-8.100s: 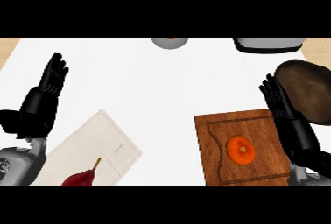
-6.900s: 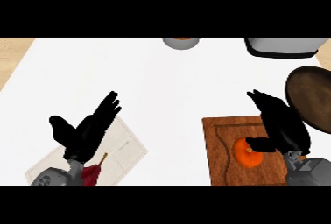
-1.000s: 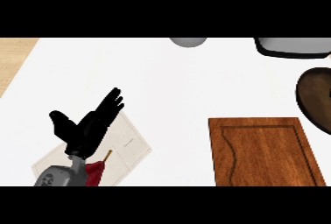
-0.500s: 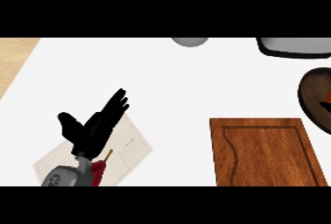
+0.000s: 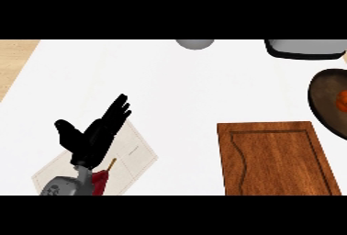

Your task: Pick the squash from the cutting board and place it in the pan

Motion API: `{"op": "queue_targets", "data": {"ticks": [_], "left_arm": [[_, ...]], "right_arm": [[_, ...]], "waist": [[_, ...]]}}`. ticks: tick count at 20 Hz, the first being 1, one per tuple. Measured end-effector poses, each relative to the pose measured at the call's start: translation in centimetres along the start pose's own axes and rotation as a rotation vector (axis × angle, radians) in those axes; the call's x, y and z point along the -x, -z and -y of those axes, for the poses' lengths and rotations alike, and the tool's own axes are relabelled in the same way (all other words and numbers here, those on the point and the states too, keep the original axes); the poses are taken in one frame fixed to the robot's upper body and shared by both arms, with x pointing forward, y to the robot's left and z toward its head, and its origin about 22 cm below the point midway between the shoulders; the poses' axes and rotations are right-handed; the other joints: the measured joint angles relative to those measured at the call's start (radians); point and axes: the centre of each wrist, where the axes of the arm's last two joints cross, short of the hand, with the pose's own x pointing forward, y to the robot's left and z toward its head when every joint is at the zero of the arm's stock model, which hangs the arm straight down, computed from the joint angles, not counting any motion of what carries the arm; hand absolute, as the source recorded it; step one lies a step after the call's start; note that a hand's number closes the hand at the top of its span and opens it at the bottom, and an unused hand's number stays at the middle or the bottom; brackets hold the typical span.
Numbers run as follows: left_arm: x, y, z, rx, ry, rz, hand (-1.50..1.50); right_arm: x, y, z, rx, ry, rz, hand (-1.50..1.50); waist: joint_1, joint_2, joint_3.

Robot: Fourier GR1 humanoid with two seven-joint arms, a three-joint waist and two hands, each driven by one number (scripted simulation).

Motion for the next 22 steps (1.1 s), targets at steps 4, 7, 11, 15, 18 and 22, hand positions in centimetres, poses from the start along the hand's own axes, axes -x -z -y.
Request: {"op": "queue_targets", "data": {"ticks": [4, 7, 11, 15, 18, 22], "left_arm": [[-0.3, 0.0, -0.1, -0.004, -0.004, 0.004, 0.00], [-0.2, -0.1, -0.2, -0.007, -0.005, 0.002, 0.00], [0.1, -0.3, -0.6, -0.018, -0.007, -0.001, 0.00], [0.1, -0.3, -0.5, -0.025, -0.003, -0.002, 0.00], [0.3, -0.3, -0.8, -0.022, -0.002, -0.005, 0.00], [0.5, 0.0, -0.5, -0.024, -0.011, -0.011, 0.00]], "right_arm": [[1.3, -0.3, 3.1, -0.070, 0.086, -0.019, -1.50], [2.3, -0.7, 5.2, -0.131, 0.131, -0.013, -1.50], [4.4, -2.3, 8.0, -0.208, 0.182, 0.005, -1.50], [5.5, -3.3, 10.3, -0.256, 0.221, 0.021, -1.50], [5.8, -3.7, 11.4, -0.271, 0.218, 0.026, -1.50], [6.3, -4.3, 13.1, -0.288, 0.197, 0.013, -1.50]], "waist": [[-0.004, 0.000, 0.000], [-0.008, -0.001, 0.000], [-0.018, -0.005, -0.001], [-0.020, -0.008, -0.001], [-0.020, -0.008, -0.002], [-0.024, -0.010, -0.002]]}}
